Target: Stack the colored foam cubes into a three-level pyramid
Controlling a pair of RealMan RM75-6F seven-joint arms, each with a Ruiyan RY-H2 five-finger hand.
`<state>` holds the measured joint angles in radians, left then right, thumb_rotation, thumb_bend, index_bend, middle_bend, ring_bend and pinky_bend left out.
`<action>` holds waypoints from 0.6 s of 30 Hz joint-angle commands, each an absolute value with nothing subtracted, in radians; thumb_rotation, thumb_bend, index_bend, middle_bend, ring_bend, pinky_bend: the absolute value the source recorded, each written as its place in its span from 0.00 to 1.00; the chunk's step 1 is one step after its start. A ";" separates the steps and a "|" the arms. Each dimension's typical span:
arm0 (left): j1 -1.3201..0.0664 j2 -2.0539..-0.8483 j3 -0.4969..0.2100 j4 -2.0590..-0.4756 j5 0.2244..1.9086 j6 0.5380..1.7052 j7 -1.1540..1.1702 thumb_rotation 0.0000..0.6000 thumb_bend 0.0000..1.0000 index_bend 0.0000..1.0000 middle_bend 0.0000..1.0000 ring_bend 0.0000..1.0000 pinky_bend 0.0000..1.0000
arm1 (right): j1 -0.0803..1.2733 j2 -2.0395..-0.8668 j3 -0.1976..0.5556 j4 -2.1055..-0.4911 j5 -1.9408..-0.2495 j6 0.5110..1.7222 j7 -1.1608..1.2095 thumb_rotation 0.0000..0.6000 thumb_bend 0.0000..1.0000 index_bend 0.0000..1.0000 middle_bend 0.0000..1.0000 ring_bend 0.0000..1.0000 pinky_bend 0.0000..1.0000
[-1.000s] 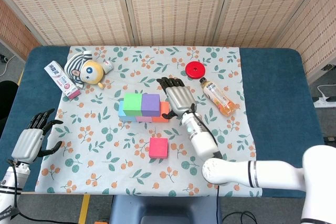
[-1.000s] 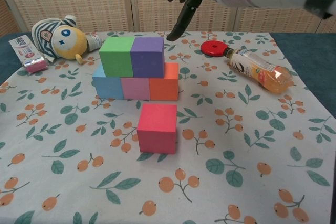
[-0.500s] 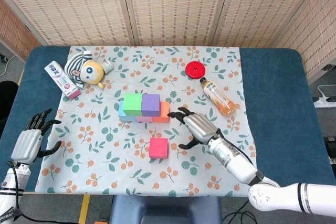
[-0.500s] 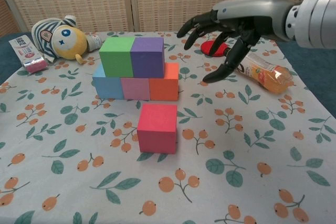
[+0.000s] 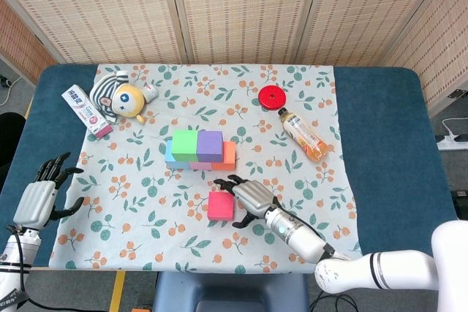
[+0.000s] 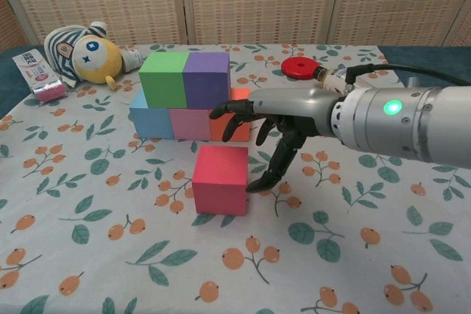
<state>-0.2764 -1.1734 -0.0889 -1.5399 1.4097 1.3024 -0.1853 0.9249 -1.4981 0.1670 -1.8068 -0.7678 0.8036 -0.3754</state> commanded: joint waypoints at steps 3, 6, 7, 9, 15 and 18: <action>-0.276 -1.180 -0.086 -1.521 1.412 1.297 -0.203 1.00 0.33 0.28 0.00 0.00 0.02 | 0.951 -1.567 0.151 -1.743 -0.738 0.835 -0.390 1.00 0.02 0.05 0.17 0.01 0.23; -0.274 -1.183 -0.087 -1.510 1.412 1.297 -0.215 1.00 0.33 0.28 0.00 0.00 0.02 | 0.950 -1.588 0.146 -1.723 -0.740 0.846 -0.384 1.00 0.02 0.05 0.17 0.01 0.23; -0.273 -1.184 -0.087 -1.505 1.411 1.297 -0.220 1.00 0.33 0.28 0.00 0.00 0.02 | 0.948 -1.597 0.142 -1.713 -0.748 0.854 -0.386 1.00 0.02 0.06 0.17 0.01 0.23; -0.273 -1.186 -0.087 -1.499 1.411 1.296 -0.227 1.00 0.33 0.28 0.00 0.00 0.02 | 0.946 -1.611 0.136 -1.700 -0.759 0.867 -0.390 1.00 0.02 0.08 0.17 0.02 0.23; -0.276 -1.192 -0.087 -1.486 1.418 1.290 -0.245 1.00 0.33 0.27 0.00 0.00 0.02 | 0.936 -1.654 0.129 -1.673 -0.796 0.909 -0.396 1.00 0.02 0.12 0.17 0.03 0.23; -0.277 -1.194 -0.086 -1.480 1.422 1.289 -0.251 1.00 0.32 0.28 0.00 0.00 0.02 | 0.929 -1.681 0.130 -1.651 -0.813 0.942 -0.404 1.00 0.02 0.17 0.18 0.07 0.24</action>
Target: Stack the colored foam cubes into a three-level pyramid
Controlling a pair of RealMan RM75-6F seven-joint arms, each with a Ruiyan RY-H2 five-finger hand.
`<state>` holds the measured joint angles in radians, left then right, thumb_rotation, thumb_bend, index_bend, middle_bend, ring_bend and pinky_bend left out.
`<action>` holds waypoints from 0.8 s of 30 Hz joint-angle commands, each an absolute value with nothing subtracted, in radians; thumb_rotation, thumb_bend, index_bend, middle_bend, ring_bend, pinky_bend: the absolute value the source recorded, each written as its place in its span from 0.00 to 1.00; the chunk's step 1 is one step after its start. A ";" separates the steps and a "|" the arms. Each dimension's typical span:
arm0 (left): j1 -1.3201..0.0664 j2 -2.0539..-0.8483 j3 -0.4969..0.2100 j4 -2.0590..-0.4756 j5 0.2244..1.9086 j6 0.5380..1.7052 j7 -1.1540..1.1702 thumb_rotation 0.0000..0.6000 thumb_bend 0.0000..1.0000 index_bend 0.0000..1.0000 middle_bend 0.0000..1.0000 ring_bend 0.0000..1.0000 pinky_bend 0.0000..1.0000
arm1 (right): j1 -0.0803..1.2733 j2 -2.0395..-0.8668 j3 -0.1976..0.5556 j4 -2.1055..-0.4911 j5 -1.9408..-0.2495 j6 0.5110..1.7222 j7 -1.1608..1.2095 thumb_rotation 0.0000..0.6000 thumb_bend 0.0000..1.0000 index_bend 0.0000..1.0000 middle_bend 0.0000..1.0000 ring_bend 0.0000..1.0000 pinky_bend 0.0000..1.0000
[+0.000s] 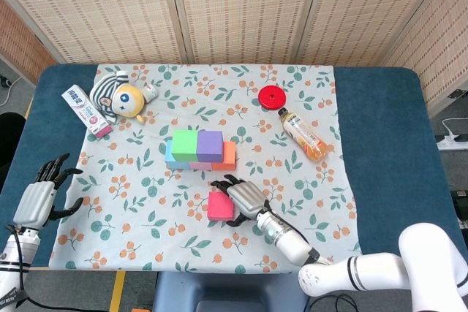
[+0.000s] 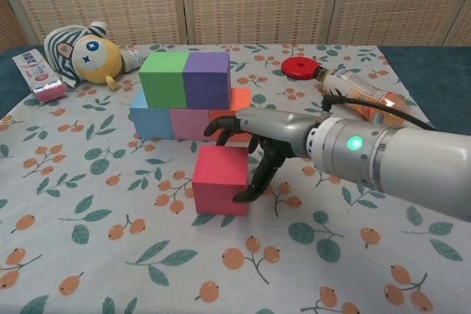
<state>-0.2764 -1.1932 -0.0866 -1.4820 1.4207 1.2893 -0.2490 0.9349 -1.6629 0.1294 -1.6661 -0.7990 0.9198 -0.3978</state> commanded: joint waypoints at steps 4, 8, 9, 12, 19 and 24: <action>-0.275 -1.194 -0.087 -1.476 1.425 1.293 -0.258 1.00 0.33 0.28 0.00 0.00 0.02 | 0.916 -1.698 0.135 -1.638 -0.831 0.967 -0.405 1.00 0.06 0.36 0.30 0.20 0.33; -0.276 -1.190 -0.088 -1.476 1.428 1.294 -0.260 1.00 0.33 0.28 0.00 0.00 0.02 | 0.898 -1.650 0.161 -1.700 -0.861 0.976 -0.370 1.00 0.10 0.47 0.36 0.25 0.42; -0.276 -1.189 -0.088 -1.477 1.429 1.295 -0.258 1.00 0.32 0.28 0.00 0.00 0.02 | 0.893 -1.630 0.168 -1.723 -0.872 0.977 -0.357 1.00 0.10 0.48 0.36 0.25 0.42; -0.279 -1.185 -0.090 -1.482 1.428 1.292 -0.250 1.00 0.33 0.28 0.00 0.00 0.02 | 0.876 -1.536 0.203 -1.812 -0.905 0.972 -0.312 1.00 0.10 0.48 0.36 0.25 0.42; -0.286 -1.182 -0.094 -1.502 1.429 1.289 -0.224 1.00 0.33 0.28 0.00 0.00 0.02 | 0.898 -1.358 0.317 -1.892 -0.898 0.927 -0.262 1.00 0.10 0.48 0.36 0.25 0.41; -0.291 -1.183 -0.096 -1.512 1.425 1.282 -0.211 1.00 0.33 0.28 0.00 0.00 0.02 | 0.968 -1.269 0.384 -1.867 -0.816 0.782 -0.208 1.00 0.10 0.46 0.36 0.25 0.40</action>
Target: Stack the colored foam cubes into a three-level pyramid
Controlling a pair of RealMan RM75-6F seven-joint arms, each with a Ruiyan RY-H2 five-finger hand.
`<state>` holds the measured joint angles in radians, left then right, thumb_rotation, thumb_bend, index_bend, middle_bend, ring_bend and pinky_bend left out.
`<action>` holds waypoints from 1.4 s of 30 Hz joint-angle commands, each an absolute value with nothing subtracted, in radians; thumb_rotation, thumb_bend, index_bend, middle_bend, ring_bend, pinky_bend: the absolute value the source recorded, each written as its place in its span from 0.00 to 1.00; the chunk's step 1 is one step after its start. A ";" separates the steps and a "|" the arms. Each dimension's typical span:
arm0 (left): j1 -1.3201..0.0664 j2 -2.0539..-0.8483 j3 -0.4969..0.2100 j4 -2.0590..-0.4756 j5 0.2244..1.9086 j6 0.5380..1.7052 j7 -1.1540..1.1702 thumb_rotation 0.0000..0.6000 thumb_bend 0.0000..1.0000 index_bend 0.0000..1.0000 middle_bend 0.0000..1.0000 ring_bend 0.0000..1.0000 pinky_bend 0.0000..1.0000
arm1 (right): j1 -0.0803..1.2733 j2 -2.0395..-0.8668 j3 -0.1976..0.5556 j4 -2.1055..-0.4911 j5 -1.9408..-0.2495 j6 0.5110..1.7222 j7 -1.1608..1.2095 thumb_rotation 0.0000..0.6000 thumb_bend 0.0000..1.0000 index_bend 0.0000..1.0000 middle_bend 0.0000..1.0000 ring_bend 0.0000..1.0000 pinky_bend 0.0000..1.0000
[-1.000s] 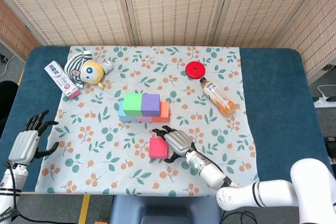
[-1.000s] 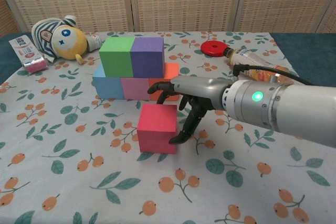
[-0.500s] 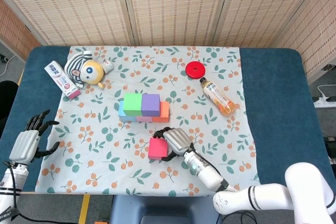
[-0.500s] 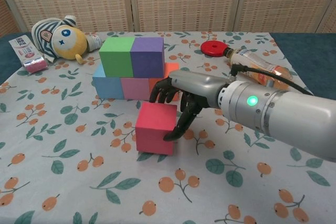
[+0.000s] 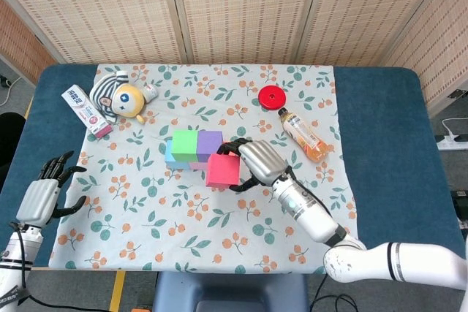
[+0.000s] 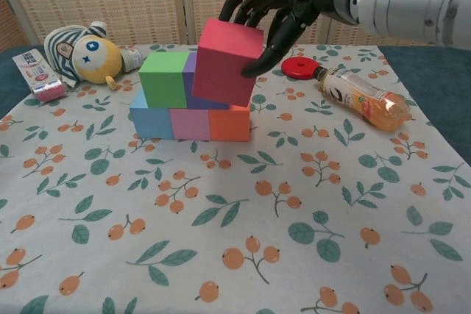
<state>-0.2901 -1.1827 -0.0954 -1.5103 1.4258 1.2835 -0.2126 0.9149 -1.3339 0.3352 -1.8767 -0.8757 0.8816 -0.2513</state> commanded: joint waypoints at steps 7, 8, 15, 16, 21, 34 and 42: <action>-0.296 -1.183 -0.097 -1.512 1.421 1.274 -0.204 1.00 0.33 0.28 0.00 0.00 0.02 | 1.099 -1.260 0.406 -1.761 -0.694 0.701 -0.224 1.00 0.10 0.45 0.36 0.24 0.37; -0.296 -1.183 -0.097 -1.511 1.420 1.274 -0.203 1.00 0.33 0.28 0.00 0.00 0.02 | 1.116 -1.266 0.406 -1.746 -0.676 0.699 -0.229 1.00 0.10 0.45 0.36 0.24 0.36; -0.296 -1.183 -0.096 -1.505 1.416 1.271 -0.207 1.00 0.33 0.28 0.00 0.00 0.02 | 1.236 -1.330 0.384 -1.609 -0.561 0.659 -0.252 1.00 0.10 0.44 0.36 0.22 0.31; -0.296 -1.183 -0.096 -1.503 1.415 1.269 -0.209 1.00 0.32 0.28 0.00 0.00 0.02 | 1.249 -1.339 0.380 -1.589 -0.549 0.650 -0.252 1.00 0.10 0.44 0.36 0.22 0.30; -0.296 -1.185 -0.096 -1.497 1.408 1.264 -0.212 1.00 0.33 0.28 0.00 0.00 0.02 | 1.291 -1.362 0.364 -1.529 -0.520 0.621 -0.258 1.00 0.10 0.43 0.36 0.20 0.24; -0.292 -1.196 -0.098 -1.469 1.393 1.255 -0.235 1.00 0.33 0.28 0.00 0.00 0.02 | 1.426 -1.407 0.303 -1.324 -0.443 0.476 -0.234 1.00 0.10 0.41 0.36 0.13 0.13; -0.292 -1.201 -0.100 -1.462 1.390 1.253 -0.240 1.00 0.33 0.28 0.00 0.00 0.02 | 1.459 -1.413 0.275 -1.286 -0.459 0.470 -0.210 1.00 0.10 0.40 0.36 0.12 0.10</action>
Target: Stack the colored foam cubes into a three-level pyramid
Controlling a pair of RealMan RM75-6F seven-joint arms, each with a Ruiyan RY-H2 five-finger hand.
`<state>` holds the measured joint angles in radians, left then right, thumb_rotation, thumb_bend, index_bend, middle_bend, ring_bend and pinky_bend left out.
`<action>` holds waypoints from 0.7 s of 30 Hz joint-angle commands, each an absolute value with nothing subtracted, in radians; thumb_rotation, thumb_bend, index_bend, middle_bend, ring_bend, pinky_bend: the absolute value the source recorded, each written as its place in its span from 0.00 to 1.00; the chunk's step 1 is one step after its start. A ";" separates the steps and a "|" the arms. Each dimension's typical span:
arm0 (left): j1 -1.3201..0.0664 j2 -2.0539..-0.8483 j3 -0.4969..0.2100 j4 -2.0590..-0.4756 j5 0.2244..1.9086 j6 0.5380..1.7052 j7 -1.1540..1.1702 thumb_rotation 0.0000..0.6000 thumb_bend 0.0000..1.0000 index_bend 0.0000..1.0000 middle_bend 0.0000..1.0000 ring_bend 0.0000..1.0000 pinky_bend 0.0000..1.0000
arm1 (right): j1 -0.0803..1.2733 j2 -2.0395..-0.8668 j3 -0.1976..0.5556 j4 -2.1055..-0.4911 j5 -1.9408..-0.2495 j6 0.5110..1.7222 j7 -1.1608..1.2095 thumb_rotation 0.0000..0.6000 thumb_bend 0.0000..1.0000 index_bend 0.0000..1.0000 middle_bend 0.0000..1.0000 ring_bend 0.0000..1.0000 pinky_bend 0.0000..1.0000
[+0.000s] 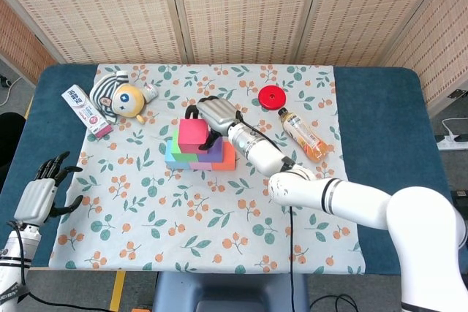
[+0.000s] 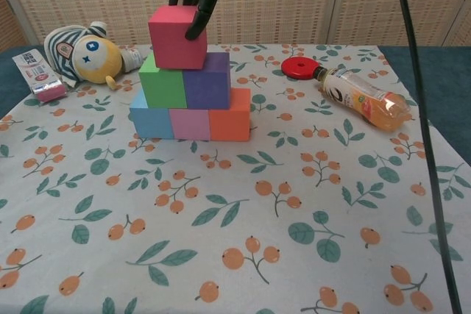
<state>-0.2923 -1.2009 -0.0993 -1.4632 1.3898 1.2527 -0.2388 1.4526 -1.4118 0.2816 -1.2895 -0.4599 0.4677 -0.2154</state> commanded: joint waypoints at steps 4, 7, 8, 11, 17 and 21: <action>-0.293 -1.203 -0.102 -1.460 1.389 1.253 -0.242 1.00 0.33 0.28 0.00 0.00 0.02 | 1.475 -1.414 0.254 -1.278 -0.453 0.475 -0.210 1.00 0.10 0.40 0.36 0.12 0.10; -0.292 -1.204 -0.101 -1.459 1.390 1.255 -0.245 1.00 0.33 0.28 0.00 0.00 0.02 | 1.487 -1.420 0.242 -1.272 -0.448 0.484 -0.211 1.00 0.10 0.40 0.36 0.12 0.10; -0.292 -1.205 -0.102 -1.458 1.390 1.255 -0.245 1.00 0.33 0.28 0.00 0.00 0.02 | 1.490 -1.421 0.239 -1.270 -0.446 0.486 -0.211 1.00 0.10 0.40 0.36 0.12 0.10; -0.292 -1.206 -0.101 -1.456 1.389 1.253 -0.246 1.00 0.33 0.28 0.00 0.00 0.02 | 1.500 -1.425 0.231 -1.262 -0.439 0.489 -0.209 1.00 0.10 0.40 0.36 0.12 0.09; -0.289 -1.206 -0.101 -1.450 1.388 1.254 -0.250 1.00 0.33 0.28 0.00 0.00 0.02 | 1.509 -1.431 0.223 -1.258 -0.439 0.491 -0.198 1.00 0.10 0.40 0.36 0.12 0.09; -0.288 -1.206 -0.099 -1.450 1.389 1.255 -0.252 1.00 0.33 0.28 0.00 0.00 0.02 | 1.510 -1.430 0.217 -1.261 -0.444 0.492 -0.192 1.00 0.10 0.40 0.36 0.12 0.09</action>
<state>-0.2876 -1.2057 -0.0996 -1.4495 1.3895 1.2549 -0.2517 1.5098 -1.4302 0.2174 -1.2603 -0.4439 0.4915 -0.1925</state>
